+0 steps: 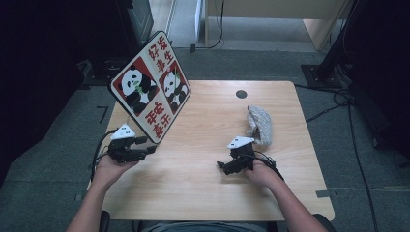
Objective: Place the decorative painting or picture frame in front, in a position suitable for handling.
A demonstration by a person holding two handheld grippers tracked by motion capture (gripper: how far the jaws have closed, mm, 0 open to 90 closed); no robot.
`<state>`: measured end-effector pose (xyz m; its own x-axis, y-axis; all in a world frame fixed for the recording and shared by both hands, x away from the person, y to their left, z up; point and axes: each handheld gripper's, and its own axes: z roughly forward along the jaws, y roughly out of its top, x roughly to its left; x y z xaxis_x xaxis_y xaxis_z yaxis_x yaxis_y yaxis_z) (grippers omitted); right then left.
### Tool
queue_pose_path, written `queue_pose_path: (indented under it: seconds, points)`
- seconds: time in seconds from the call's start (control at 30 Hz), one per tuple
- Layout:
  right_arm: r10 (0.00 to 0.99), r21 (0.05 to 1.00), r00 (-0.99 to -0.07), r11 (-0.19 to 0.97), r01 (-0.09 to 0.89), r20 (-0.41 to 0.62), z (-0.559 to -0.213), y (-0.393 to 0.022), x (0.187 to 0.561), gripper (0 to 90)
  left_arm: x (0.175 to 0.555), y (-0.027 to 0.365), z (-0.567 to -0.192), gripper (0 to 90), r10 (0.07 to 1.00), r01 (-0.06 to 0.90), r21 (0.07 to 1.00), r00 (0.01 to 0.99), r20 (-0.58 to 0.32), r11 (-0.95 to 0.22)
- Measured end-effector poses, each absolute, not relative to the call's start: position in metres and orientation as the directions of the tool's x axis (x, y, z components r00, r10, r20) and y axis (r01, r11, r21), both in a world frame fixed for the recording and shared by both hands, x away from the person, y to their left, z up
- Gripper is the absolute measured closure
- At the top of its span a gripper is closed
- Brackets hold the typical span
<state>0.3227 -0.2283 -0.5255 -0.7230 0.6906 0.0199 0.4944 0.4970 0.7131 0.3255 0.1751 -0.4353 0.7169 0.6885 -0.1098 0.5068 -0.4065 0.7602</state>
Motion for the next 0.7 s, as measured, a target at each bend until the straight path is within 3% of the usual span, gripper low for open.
queue_pose_path:
  seconds: [0.7]
  points:
    - [0.688, 0.71, -0.726, 0.5, 0.496, 0.022, -0.525, -0.227, 0.322, 0.0, 0.344, 0.207, -0.426, 44.2, 0.773, 0.564, 0.759, 0.62, -0.13, -0.325]
